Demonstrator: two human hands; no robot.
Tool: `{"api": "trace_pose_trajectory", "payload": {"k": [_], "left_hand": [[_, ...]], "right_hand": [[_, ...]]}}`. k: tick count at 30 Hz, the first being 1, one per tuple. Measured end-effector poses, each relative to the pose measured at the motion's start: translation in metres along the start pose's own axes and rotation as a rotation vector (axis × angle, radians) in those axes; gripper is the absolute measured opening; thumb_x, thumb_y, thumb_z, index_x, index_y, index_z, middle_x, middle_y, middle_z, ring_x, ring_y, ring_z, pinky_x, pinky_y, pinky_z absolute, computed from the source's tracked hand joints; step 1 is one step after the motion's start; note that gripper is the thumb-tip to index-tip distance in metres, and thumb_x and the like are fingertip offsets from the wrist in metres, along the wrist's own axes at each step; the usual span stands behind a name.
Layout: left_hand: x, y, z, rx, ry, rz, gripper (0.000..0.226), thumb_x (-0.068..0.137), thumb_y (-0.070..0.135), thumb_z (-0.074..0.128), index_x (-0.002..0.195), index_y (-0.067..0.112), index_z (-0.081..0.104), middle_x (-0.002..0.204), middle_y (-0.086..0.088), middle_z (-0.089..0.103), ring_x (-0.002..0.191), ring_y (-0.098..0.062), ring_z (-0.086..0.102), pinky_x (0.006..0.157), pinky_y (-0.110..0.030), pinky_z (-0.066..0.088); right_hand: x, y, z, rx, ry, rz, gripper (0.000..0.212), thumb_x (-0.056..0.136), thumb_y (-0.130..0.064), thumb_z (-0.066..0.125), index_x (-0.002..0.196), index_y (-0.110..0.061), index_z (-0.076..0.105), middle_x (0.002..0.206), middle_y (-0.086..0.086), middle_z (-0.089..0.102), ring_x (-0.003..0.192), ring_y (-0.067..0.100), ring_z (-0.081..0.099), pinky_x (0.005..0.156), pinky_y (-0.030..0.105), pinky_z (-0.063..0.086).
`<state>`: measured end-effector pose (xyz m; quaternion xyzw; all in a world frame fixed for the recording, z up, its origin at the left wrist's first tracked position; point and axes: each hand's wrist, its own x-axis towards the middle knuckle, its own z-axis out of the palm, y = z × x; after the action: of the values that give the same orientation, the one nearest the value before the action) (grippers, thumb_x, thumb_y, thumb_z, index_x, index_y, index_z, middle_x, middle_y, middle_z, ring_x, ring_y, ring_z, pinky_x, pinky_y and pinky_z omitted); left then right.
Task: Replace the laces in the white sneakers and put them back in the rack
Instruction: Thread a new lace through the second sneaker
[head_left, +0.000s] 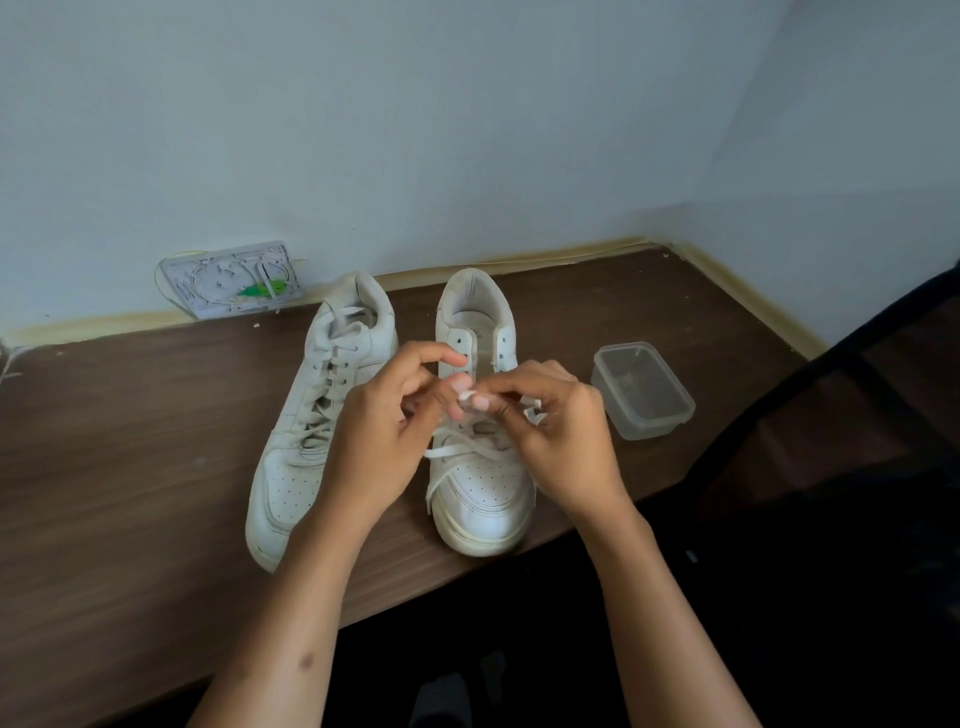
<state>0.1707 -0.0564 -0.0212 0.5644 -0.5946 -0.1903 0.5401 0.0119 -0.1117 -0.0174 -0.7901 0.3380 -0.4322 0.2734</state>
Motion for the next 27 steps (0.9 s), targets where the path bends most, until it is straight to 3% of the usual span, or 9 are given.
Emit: {"api": "trace_pose_trajectory", "payload": {"k": [4, 8, 10, 13, 16, 18, 20, 23, 27], "left_hand": [[0.000, -0.011, -0.017, 0.203, -0.113, -0.092, 0.026, 0.089, 0.055, 0.050, 0.096, 0.035, 0.065, 0.083, 0.015, 0.069, 0.080, -0.007, 0.066, 0.072, -0.040, 0.055], [-0.004, -0.012, -0.021, 0.389, -0.289, -0.198, 0.018, 0.080, 0.052, 0.068, 0.084, 0.034, 0.070, 0.075, 0.020, 0.068, 0.073, 0.003, 0.063, 0.067, -0.029, 0.053], [-0.008, -0.006, -0.018, 0.346, -0.305, -0.202, 0.015, 0.078, 0.049, 0.072, 0.080, 0.034, 0.073, 0.071, 0.019, 0.068, 0.069, 0.002, 0.063, 0.064, -0.024, 0.049], [-0.014, 0.009, -0.013, 0.047, -0.408, -0.192, 0.020, 0.076, 0.051, 0.074, 0.077, 0.031, 0.077, 0.077, 0.010, 0.071, 0.067, -0.008, 0.063, 0.064, -0.028, 0.050], [-0.015, 0.011, -0.008, -0.003, -0.325, -0.106, 0.024, 0.086, 0.052, 0.064, 0.090, 0.032, 0.077, 0.085, 0.009, 0.071, 0.073, -0.016, 0.063, 0.063, -0.032, 0.050], [-0.012, -0.002, -0.008, 0.217, -0.173, 0.025, 0.019, 0.094, 0.035, 0.057, 0.104, 0.035, 0.073, 0.095, 0.015, 0.067, 0.076, -0.013, 0.062, 0.063, -0.035, 0.052], [-0.006, -0.015, -0.009, 0.414, -0.077, 0.117, 0.035, 0.094, 0.010, 0.053, 0.117, 0.032, 0.068, 0.110, 0.016, 0.060, 0.085, -0.006, 0.059, 0.062, -0.036, 0.055], [0.000, -0.025, -0.004, 0.546, -0.105, 0.144, 0.063, 0.086, -0.010, 0.057, 0.132, 0.033, 0.058, 0.135, 0.007, 0.043, 0.095, -0.007, 0.054, 0.057, -0.031, 0.056], [0.004, -0.025, 0.006, 0.600, -0.182, 0.094, 0.085, 0.085, -0.013, 0.058, 0.141, 0.048, 0.041, 0.147, 0.010, 0.026, 0.093, -0.006, 0.052, 0.054, -0.029, 0.056]], "right_hand": [[0.003, 0.005, -0.011, -0.010, 0.175, 0.078, 0.012, 0.092, -0.016, 0.065, 0.101, -0.016, 0.074, 0.091, -0.009, 0.068, 0.084, 0.004, 0.061, 0.073, 0.020, 0.045], [0.004, 0.007, -0.020, -0.040, 0.214, 0.132, 0.017, 0.095, -0.011, 0.063, 0.107, -0.014, 0.074, 0.087, -0.003, 0.062, 0.069, -0.001, 0.052, 0.061, 0.007, 0.037], [0.004, 0.006, -0.020, -0.063, 0.203, 0.122, 0.014, 0.093, -0.014, 0.067, 0.103, -0.013, 0.075, 0.087, -0.005, 0.061, 0.074, -0.005, 0.054, 0.063, 0.006, 0.039], [0.005, 0.006, -0.018, -0.082, 0.184, 0.099, 0.008, 0.089, -0.020, 0.072, 0.095, -0.016, 0.075, 0.089, -0.009, 0.062, 0.084, -0.001, 0.060, 0.071, 0.008, 0.043], [0.005, 0.006, -0.016, -0.098, 0.175, 0.061, 0.003, 0.090, -0.019, 0.070, 0.092, -0.017, 0.071, 0.088, -0.010, 0.063, 0.083, 0.004, 0.062, 0.072, 0.011, 0.044], [0.005, 0.004, -0.014, -0.090, 0.169, 0.069, 0.001, 0.092, -0.018, 0.068, 0.092, -0.017, 0.067, 0.087, -0.010, 0.065, 0.083, 0.006, 0.063, 0.071, 0.018, 0.049], [0.004, 0.004, -0.012, -0.076, 0.158, 0.098, 0.001, 0.092, -0.017, 0.067, 0.093, -0.016, 0.067, 0.086, -0.008, 0.067, 0.082, 0.007, 0.065, 0.071, 0.023, 0.053], [0.003, 0.003, -0.008, -0.054, 0.137, 0.112, 0.003, 0.092, -0.015, 0.067, 0.094, -0.014, 0.068, 0.085, -0.008, 0.068, 0.082, 0.007, 0.066, 0.070, 0.025, 0.055], [0.003, 0.005, -0.002, -0.110, 0.112, 0.103, 0.015, 0.093, -0.013, 0.065, 0.105, -0.016, 0.072, 0.098, -0.006, 0.069, 0.092, 0.004, 0.065, 0.080, 0.023, 0.054]]}}
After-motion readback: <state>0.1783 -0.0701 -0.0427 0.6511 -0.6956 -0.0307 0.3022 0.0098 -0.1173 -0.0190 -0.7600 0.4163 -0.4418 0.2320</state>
